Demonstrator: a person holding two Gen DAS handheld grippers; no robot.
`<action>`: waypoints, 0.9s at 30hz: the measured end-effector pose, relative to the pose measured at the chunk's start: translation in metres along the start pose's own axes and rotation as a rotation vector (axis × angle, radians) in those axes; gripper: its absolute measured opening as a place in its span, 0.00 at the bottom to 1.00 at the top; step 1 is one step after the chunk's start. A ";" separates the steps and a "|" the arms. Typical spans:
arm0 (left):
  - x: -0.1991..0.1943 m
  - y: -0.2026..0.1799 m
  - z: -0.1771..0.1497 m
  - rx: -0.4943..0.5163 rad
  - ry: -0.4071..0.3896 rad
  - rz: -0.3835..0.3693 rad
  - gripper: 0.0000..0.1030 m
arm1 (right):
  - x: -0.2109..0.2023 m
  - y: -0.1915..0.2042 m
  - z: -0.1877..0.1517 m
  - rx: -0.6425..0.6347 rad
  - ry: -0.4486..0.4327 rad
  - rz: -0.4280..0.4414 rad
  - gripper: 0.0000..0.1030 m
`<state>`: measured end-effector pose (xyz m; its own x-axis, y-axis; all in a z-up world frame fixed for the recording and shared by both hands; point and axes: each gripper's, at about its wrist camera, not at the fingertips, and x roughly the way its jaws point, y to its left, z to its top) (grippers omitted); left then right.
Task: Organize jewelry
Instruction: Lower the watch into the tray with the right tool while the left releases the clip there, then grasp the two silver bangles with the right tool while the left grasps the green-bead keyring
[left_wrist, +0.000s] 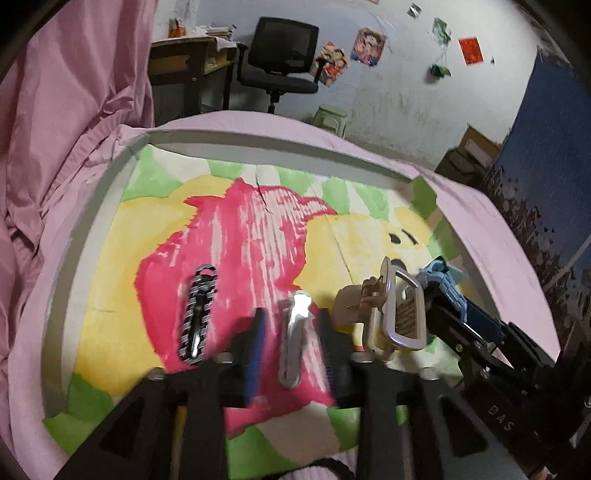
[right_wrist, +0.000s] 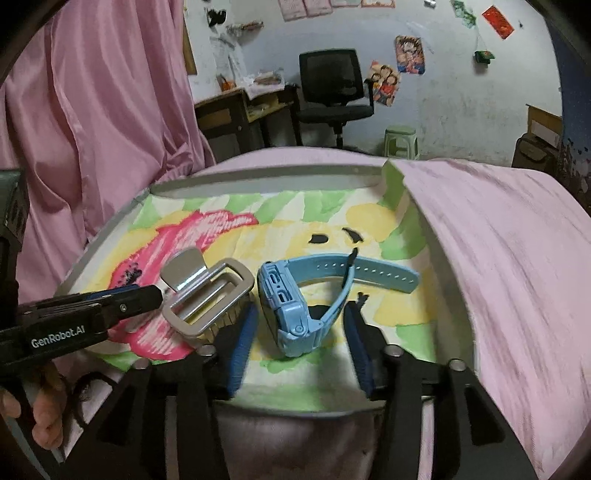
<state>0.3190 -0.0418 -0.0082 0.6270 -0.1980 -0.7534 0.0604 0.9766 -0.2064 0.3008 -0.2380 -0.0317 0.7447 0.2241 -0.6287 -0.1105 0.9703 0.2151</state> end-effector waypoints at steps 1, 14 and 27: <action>-0.006 0.002 -0.001 -0.011 -0.029 -0.006 0.51 | -0.004 -0.001 0.000 0.002 -0.014 -0.001 0.48; -0.100 0.006 -0.040 -0.015 -0.401 -0.007 0.89 | -0.109 0.002 -0.010 0.009 -0.357 0.046 0.91; -0.174 0.011 -0.108 0.017 -0.630 0.016 1.00 | -0.183 0.029 -0.055 -0.056 -0.537 0.074 0.99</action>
<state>0.1267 -0.0059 0.0527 0.9648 -0.1006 -0.2430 0.0559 0.9813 -0.1842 0.1249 -0.2456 0.0490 0.9634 0.2285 -0.1404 -0.1994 0.9603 0.1950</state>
